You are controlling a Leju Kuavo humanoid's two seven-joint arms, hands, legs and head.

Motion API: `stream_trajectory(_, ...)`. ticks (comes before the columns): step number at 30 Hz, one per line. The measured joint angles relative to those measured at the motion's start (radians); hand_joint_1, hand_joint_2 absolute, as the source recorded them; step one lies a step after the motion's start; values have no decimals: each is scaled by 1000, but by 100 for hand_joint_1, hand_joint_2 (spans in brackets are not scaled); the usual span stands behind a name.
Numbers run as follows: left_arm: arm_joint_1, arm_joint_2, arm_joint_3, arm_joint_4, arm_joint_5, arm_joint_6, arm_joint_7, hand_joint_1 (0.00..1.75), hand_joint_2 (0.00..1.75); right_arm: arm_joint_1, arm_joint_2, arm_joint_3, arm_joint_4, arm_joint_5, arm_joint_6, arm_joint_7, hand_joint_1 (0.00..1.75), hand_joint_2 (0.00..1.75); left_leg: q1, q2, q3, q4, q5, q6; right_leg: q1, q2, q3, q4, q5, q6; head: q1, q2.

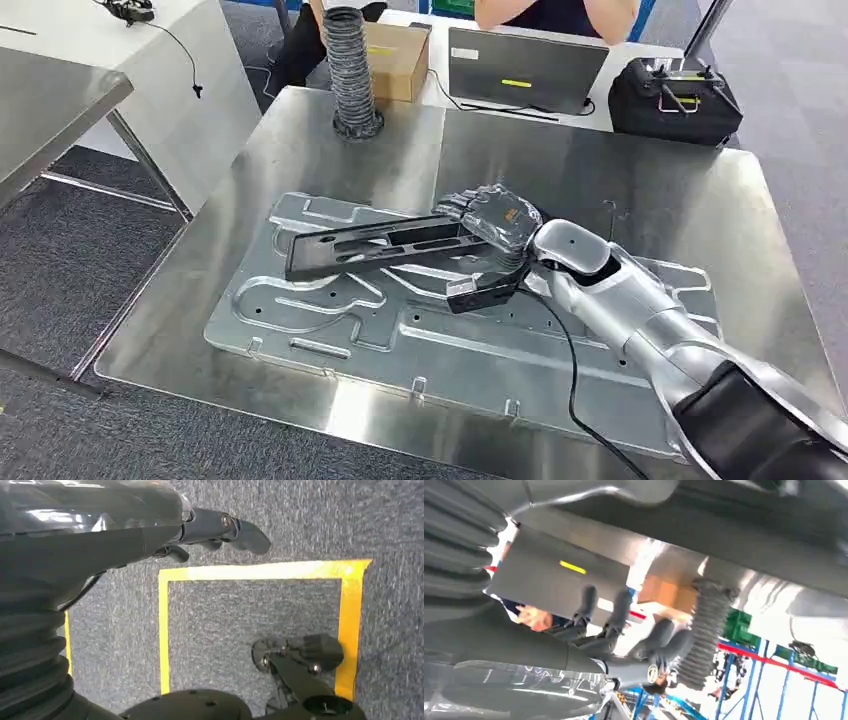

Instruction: Take the parts from the cabinet and place them on the table.

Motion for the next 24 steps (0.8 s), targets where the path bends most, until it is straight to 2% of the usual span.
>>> stream_trajectory(1, 0, 0, 0, 0, 0, 0, 0, 0, 175, -1, 0, 0, 3, 0, 0, 0, 0, 0, -3, 0, 1, 1, -4, -7, -8, 1, 5, -11, 5, -10, 0, 0)
stream_trajectory(2, 0, 1, 0, 0, -3, -1, 0, 0, 175, -2, 0, 0, 3, 0, 0, 0, 0, 0, 2, 2, -5, 19, -19, -9, -9, -2, 10, -15, 7, -17, 0, 0)
stream_trajectory(3, -1, 1, 0, 0, -3, -1, 0, 0, 175, -5, 2, 0, 4, 0, 0, 0, 0, 0, 1, 2, -26, 70, -53, -9, -8, -2, 10, -15, 6, -26, 0, 0)
stream_trajectory(5, -5, 1, 0, 0, -4, -4, -4, 0, 175, -3, 3, 2, 8, 0, -1, 0, 0, 0, 0, 2, -99, 229, -128, -12, -3, -2, 11, -15, 5, -30, 0, 0)
stream_trajectory(6, -9, 1, 1, 0, -3, -4, -5, 0, 175, 0, 3, 3, 11, 0, -1, 0, 0, 0, 0, 2, -132, 300, -151, -13, 0, -3, 11, -14, 4, -31, 0, 0)
stream_trajectory(7, -12, 1, 1, 0, -3, -4, -6, 0, 175, 3, 3, 3, 13, 0, -1, 0, 0, 0, 0, 2, -144, 324, -148, -13, 2, -3, 12, -14, 4, -32, 0, 0)
stream_trajectory(8, -11, 1, 0, 0, -5, -4, -6, 0, 175, 5, 3, 4, 14, 0, -1, 0, 0, 0, 0, 2, -130, 296, -120, -11, 3, -3, 14, -14, 3, -33, 0, 0)
stream_trajectory(9, -10, 1, 0, 0, -6, -4, -5, 0, 0, 5, 3, 3, 15, 0, -1, 0, 0, 0, 0, 2, -98, 229, -79, -7, 4, -1, 17, -12, 1, -33, 0, 0)
stream_trajectory(11, -3, 3, 1, 0, -5, -3, -4, 0, 0, 4, 3, 3, 16, 0, -1, 0, 0, 0, 0, 2, -11, 47, 7, 4, 5, 3, 24, -8, -6, -27, 0, 0)
stream_trajectory(12, -2, 3, 1, 0, -5, -3, -3, 0, 0, 4, 3, 3, 16, -2, -1, 2, 0, 0, -7, 2, 5, 26, -10, 5, 13, 4, 20, -5, -8, -23, 0, 0)
stream_trajectory(13, -3, 3, 1, 0, -5, -2, -3, 0, 0, 5, 2, 3, 16, -3, -1, 2, 0, 0, -6, 1, 9, 9, -13, 9, 11, 5, 14, -2, -6, -19, 0, 0)
stream_trajectory(15, 0, 3, 1, 0, -5, -2, 2, 0, 0, 8, 1, -1, 17, -28, 7, 0, 0, 0, -7, 0, 4, 13, -12, 14, 10, 4, 14, -7, -3, -8, 0, 0)
stream_trajectory(16, 1, 2, 1, 0, -3, -2, 4, 0, 0, 6, 0, -8, 15, -54, 23, -8, 0, 0, -5, 0, 5, 7, -9, 21, 11, 5, 15, -6, -2, -2, 0, 0)
stream_trajectory(17, 0, 1, 1, 0, -3, -2, 6, 0, 0, 5, 0, -18, 11, -82, 39, -16, 0, 0, 1, 2, 10, -1, -3, 29, 7, 3, 12, 2, -13, 4, 0, 0)
stream_trajectory(18, 0, 1, 1, 0, -2, -3, 10, 0, 0, -1, -3, -31, 5, -107, 54, -24, 0, 0, 1, 2, 10, -5, -1, 32, 5, 1, -3, 35, -38, 11, 0, 0)
stream_trajectory(20, -2, 2, 2, 0, 5, -4, 13, 0, 0, -18, -11, -50, -7, -127, 79, -26, 0, 0, -1, 3, 8, -4, 0, 35, -1, 1, -75, 191, -116, 21, 0, 0)
stream_trajectory(21, -1, 2, 3, 0, 6, -5, 13, 0, 0, -25, -17, -54, -16, -126, 94, -20, 0, 0, -1, 3, 8, -4, 0, 36, -3, 1, -111, 264, -143, 24, 0, 0)
stream_trajectory(22, 0, 2, 5, 0, 7, -5, 15, 0, 0, -31, -23, -58, -29, -125, 109, -13, 0, 0, -1, 3, 8, -3, 0, 36, -5, 1, -133, 308, -149, 26, 0, 0)
stream_trajectory(23, 1, 2, 7, 0, 8, -6, 17, 0, 0, -39, -31, -61, -41, -121, 124, -4, 0, 0, 0, 2, 9, -3, -1, 35, -7, 1, -132, 301, -130, 27, 0, 0)
stream_trajectory(24, 1, 2, 8, 0, 8, -6, 18, 0, 0, -52, -39, -66, -55, -116, 136, 6, 0, 0, 0, 2, 10, -1, -2, 33, -9, 1, -106, 243, -86, 28, 0, 0)
